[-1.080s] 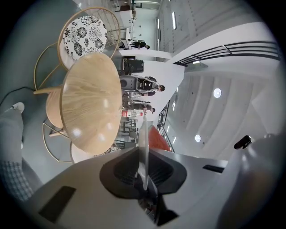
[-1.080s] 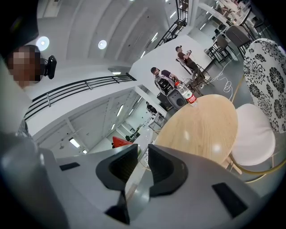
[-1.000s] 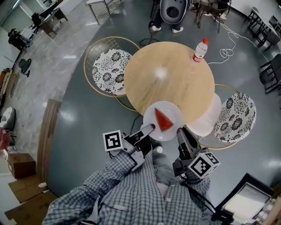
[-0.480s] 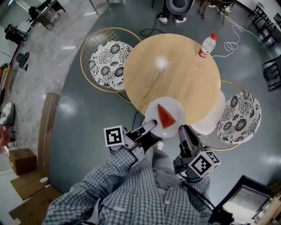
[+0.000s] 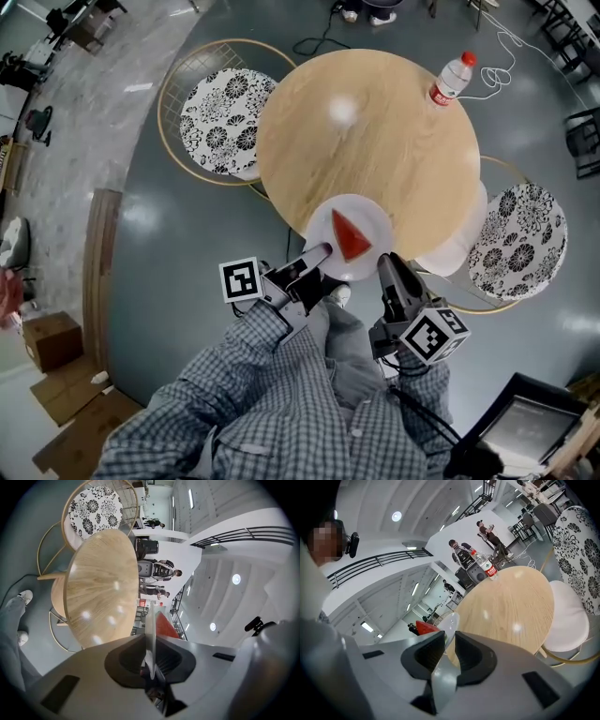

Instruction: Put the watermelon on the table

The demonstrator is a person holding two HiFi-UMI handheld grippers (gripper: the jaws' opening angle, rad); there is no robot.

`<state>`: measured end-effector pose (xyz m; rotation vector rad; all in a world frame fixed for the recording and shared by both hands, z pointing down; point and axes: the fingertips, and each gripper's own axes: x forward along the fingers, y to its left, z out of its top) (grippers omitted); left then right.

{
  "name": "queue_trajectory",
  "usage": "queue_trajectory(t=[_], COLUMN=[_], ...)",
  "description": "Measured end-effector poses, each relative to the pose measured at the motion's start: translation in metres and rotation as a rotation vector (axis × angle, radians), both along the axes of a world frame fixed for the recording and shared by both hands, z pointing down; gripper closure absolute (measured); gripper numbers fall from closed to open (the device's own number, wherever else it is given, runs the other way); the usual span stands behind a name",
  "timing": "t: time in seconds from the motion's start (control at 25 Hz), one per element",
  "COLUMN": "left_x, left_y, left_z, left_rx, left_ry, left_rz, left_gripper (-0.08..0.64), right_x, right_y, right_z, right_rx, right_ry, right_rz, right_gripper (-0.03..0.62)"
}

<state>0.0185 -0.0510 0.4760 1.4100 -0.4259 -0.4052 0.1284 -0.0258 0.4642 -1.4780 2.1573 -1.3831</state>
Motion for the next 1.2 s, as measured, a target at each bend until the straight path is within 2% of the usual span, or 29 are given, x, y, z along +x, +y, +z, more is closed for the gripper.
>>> queue_trajectory(t=[0.56,1.2], left_x=[0.004,0.002], left_y=[-0.029,-0.038], left_z=[0.045,0.091], left_rx=[-0.054,-0.137], left_ry=[-0.013,-0.067], left_rz=[0.018,0.012], left_gripper=[0.528,0.528], right_x=[0.004,0.003], right_y=[-0.027,-0.039], right_z=[0.046,0.093], right_rx=[-0.105,-0.208], right_ry=[-0.013,0.012], right_rz=[0.053,0.082], right_gripper=[0.52,0.523])
